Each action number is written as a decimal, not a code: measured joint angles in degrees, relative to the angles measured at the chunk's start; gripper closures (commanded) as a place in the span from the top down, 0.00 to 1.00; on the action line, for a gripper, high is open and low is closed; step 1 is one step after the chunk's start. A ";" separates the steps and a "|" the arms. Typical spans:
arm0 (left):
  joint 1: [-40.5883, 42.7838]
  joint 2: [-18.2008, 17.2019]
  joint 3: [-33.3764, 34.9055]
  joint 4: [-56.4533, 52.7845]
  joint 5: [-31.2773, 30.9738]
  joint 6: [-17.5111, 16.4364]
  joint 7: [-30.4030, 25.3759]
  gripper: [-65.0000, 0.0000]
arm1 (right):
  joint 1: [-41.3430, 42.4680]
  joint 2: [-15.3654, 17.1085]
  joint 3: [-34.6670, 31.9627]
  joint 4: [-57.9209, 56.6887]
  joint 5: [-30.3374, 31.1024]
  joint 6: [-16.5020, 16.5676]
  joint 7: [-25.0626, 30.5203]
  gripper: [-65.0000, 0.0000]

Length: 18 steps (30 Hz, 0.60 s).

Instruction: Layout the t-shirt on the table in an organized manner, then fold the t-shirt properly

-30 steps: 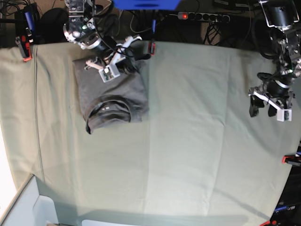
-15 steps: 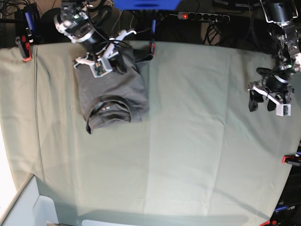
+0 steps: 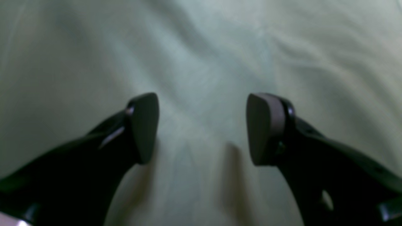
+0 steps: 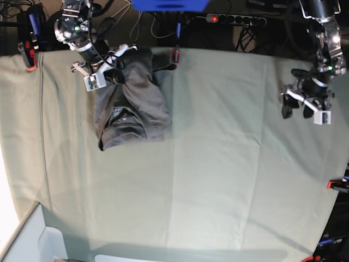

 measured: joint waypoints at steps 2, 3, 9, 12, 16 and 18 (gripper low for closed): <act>0.35 0.00 -0.07 -0.15 0.17 0.07 0.20 0.65 | -0.90 -0.07 0.02 1.22 -0.28 0.07 -0.26 0.00; 0.33 0.04 -0.04 -0.22 0.20 0.07 0.33 0.65 | -1.64 -0.17 0.02 2.60 -0.46 0.07 -0.90 0.00; 0.39 -0.02 -0.02 -0.02 0.17 0.09 -0.04 0.65 | -4.35 -0.26 0.26 10.73 -1.14 0.09 -2.32 0.00; 1.46 0.39 -0.02 0.09 0.15 0.02 0.13 0.65 | -3.30 -0.28 2.03 11.06 -0.72 0.09 -1.86 0.00; 3.56 1.73 -0.24 0.15 -0.07 -0.04 -0.20 0.65 | -1.36 0.11 6.08 7.17 -1.05 0.09 -2.25 0.00; 5.11 1.81 -0.04 0.17 -0.02 -0.13 -0.07 0.60 | -1.38 -0.33 7.02 6.75 -1.03 0.09 -2.10 0.00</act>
